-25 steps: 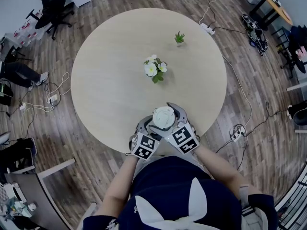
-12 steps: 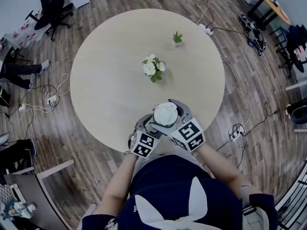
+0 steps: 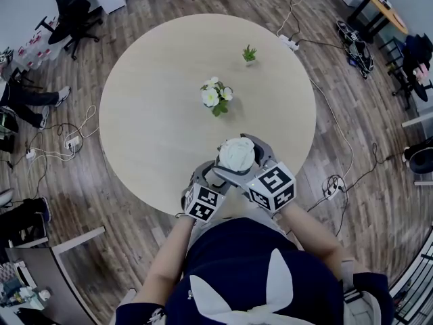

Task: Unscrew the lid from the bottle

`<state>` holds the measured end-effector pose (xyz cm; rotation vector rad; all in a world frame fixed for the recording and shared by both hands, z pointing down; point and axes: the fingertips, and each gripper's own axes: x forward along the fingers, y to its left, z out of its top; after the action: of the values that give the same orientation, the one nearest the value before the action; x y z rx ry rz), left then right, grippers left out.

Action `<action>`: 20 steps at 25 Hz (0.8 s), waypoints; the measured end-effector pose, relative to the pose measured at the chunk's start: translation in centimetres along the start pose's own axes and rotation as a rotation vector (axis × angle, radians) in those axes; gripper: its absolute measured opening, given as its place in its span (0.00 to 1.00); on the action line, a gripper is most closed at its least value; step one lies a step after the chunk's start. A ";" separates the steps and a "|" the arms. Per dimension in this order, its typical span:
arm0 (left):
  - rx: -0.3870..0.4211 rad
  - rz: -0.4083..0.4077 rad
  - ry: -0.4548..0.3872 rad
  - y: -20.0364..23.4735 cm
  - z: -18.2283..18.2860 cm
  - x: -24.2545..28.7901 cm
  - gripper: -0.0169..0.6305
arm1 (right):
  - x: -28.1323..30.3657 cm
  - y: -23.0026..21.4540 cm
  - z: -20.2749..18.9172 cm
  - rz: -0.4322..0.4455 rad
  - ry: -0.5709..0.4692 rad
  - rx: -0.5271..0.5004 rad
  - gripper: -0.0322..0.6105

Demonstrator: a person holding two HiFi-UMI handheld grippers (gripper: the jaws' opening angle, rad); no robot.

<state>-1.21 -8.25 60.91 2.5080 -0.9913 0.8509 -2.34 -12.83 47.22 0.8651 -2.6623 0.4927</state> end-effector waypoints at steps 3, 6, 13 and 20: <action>0.001 0.000 0.003 0.0 0.0 0.0 0.51 | -0.4 -0.3 0.5 -0.009 -0.017 0.021 0.81; 0.002 -0.001 0.003 0.0 0.0 0.0 0.51 | -0.8 -0.5 0.9 -0.013 -0.034 0.049 0.81; 0.002 0.000 0.003 0.0 0.0 0.3 0.51 | -1.3 -1.1 1.5 -0.011 -0.065 0.116 0.81; 0.010 0.003 0.010 0.0 -0.2 0.2 0.51 | -1.8 -1.3 2.0 0.001 -0.104 0.208 0.81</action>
<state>-1.23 -8.23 61.21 2.5091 -0.9903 0.8703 -0.50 -13.71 45.04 0.9723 -2.7407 0.7554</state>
